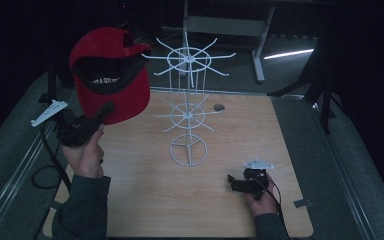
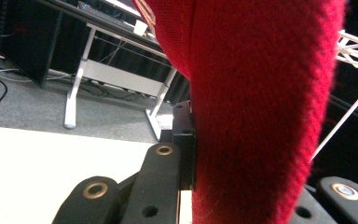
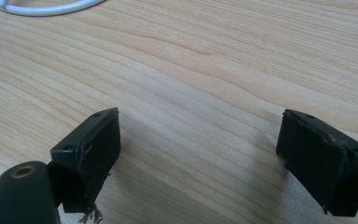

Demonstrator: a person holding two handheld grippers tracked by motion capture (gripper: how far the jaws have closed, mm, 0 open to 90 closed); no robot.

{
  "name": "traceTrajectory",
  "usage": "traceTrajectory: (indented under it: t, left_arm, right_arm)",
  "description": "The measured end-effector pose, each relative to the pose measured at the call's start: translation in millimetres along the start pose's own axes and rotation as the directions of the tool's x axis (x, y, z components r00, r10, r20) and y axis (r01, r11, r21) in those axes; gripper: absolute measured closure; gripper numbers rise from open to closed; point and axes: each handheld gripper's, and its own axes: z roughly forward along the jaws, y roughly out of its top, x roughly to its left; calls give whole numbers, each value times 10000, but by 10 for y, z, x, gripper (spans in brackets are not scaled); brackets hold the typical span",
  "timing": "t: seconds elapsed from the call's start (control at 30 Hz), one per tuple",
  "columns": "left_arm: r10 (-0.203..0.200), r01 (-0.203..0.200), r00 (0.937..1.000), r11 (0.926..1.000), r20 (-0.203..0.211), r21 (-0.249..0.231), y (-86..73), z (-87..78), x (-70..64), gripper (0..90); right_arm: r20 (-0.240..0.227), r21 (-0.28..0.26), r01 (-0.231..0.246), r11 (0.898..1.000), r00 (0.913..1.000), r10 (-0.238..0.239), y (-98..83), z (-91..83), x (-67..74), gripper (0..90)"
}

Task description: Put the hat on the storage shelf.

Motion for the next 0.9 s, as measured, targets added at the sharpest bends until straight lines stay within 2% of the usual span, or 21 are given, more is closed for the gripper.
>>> traceTrajectory:
  t: [0.43,0.9]
  left_arm:
    - [1,-1,10000,10000,77,-27,23,25,-18,842]
    - [157,-153,9992,9998,362,-133,21,-20,-69,842]
  right_arm:
    - [-1,-1,1,10000,10000,-1,0,0,0,134]
    - [-7,13,-17,10000,10000,17,0,-1,1,134]
